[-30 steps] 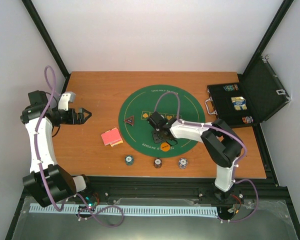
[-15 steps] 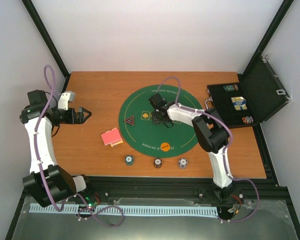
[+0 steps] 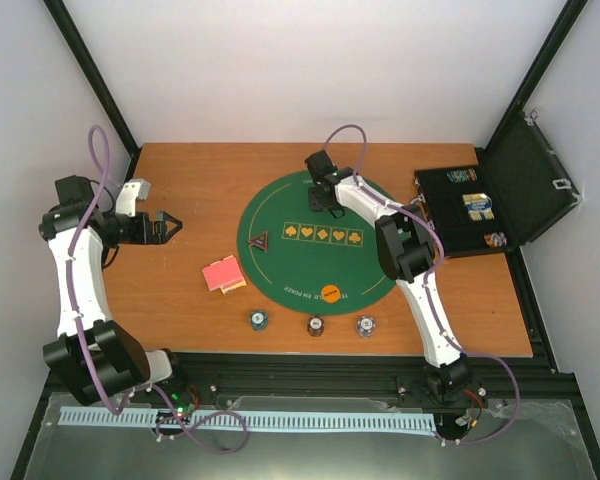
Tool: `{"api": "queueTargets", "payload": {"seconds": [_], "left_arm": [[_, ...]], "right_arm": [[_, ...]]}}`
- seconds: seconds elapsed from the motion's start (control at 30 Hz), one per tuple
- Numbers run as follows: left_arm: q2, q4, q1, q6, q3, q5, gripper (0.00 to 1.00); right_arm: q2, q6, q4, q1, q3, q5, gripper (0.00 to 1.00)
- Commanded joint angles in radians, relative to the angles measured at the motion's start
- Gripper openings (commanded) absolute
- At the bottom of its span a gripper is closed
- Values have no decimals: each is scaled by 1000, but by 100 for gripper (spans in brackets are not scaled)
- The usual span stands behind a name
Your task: Distribute texas hold em gaming equipment
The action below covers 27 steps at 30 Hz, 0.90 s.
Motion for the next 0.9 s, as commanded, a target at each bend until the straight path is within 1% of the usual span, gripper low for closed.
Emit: {"api": "queueTargets", "payload": {"seconds": [0.0,0.03,0.1,0.2,0.27,0.4,0.57,0.67,0.8,0.87], "left_arm": [[12,-23,-3,29,47,26,100],[12,-25,-4,31,47,26,100],[12,-29,-3,38,48,25,100],[12,-33,-3,44,44,19,100],[15,-31,-3,49,35,17,100],[36,-43,-4,58,32,4,100],[27,-62,-4,57,49,7,100],[15,-64,-5,54,44,16,100],[23,-78,-5,51,43,17,100],[19,-79,-5,49,38,23,100]], "right_arm": [[97,-23,-133,-41,116,5,41],[107,-32,-141,-42,156,0,43],[105,-51,-145,-41,176,-35,48],[68,-74,-153,-31,163,-57,53],[16,-94,-152,-15,114,-56,57],[-159,-112,-119,35,-98,-38,62],[-438,-57,20,161,-519,-13,65],[-571,2,80,241,-723,-4,66],[-670,67,119,324,-913,25,67],[-711,95,123,354,-973,41,67]]}}
